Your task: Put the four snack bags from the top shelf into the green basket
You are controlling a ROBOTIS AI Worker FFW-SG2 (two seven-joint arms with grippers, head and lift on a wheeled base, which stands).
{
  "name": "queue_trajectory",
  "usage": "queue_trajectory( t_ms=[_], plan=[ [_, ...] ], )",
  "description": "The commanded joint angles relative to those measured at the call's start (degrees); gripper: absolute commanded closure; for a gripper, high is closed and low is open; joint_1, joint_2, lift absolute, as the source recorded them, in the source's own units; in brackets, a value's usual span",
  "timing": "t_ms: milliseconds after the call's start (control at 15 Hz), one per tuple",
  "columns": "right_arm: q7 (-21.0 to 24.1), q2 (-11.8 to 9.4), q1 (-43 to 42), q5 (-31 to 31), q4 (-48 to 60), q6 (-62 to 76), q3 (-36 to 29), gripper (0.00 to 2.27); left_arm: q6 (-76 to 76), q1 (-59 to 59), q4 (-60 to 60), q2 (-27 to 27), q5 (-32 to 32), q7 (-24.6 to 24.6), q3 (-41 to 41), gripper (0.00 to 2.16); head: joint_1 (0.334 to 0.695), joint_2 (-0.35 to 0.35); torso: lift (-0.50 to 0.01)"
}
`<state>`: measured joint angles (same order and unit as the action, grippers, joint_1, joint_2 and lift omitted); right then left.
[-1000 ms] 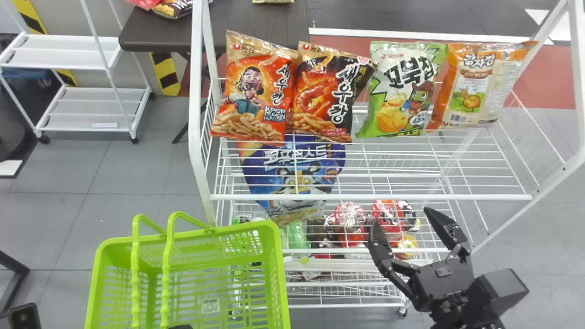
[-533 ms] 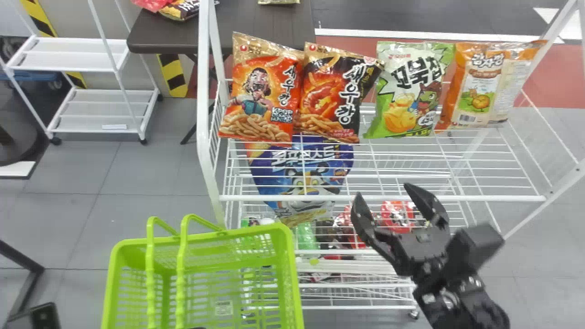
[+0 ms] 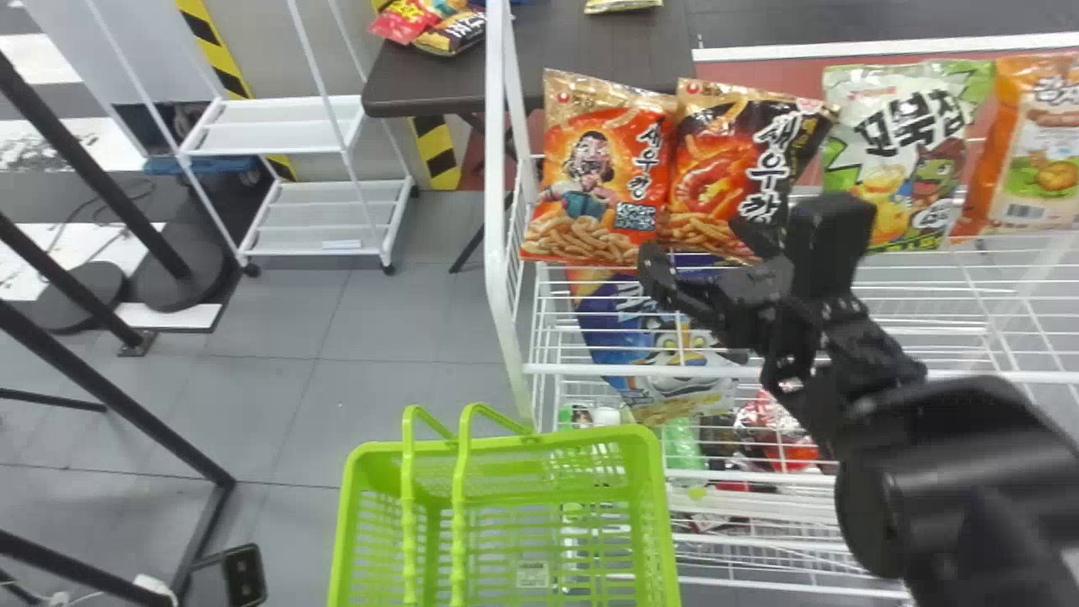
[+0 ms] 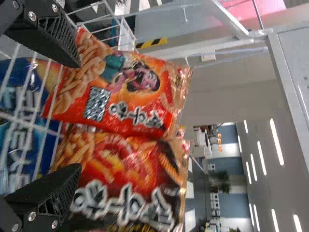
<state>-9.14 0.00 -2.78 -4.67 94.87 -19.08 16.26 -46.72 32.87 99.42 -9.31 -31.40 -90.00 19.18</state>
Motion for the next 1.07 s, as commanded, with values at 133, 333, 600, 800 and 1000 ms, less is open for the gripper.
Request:
queue_trajectory(
  t_ms=[133,333,600,800,1000],
  plan=[
    [3.1,0.1,-15.7,-3.3,-15.9,-3.4,8.4,0.08,0.0,0.5,0.2,0.2,-0.2,-0.6,0.5,2.15,0.695,0.25,0.0],
    [2.6,0.1,-24.1,-3.9,-30.1,0.5,10.4,0.08,0.0,0.6,0.2,0.3,-0.2,-0.6,0.6,2.15,0.695,0.273,0.0],
    [-2.9,0.1,-30.8,-9.1,-44.8,10.5,12.5,0.09,0.0,0.6,0.1,0.4,-0.2,-0.6,1.1,2.15,0.695,0.261,0.0],
    [-7.7,0.1,-33.4,-10.2,-49.3,12.6,12.5,0.44,0.0,0.6,-0.1,0.4,-0.3,-0.6,1.5,2.15,0.695,0.259,0.0],
    [-10.5,0.1,-33.9,-10.5,-49.9,12.4,11.7,1.89,0.0,0.5,-0.4,0.3,-0.4,-0.6,1.6,2.15,0.695,0.264,0.0]
  ],
)
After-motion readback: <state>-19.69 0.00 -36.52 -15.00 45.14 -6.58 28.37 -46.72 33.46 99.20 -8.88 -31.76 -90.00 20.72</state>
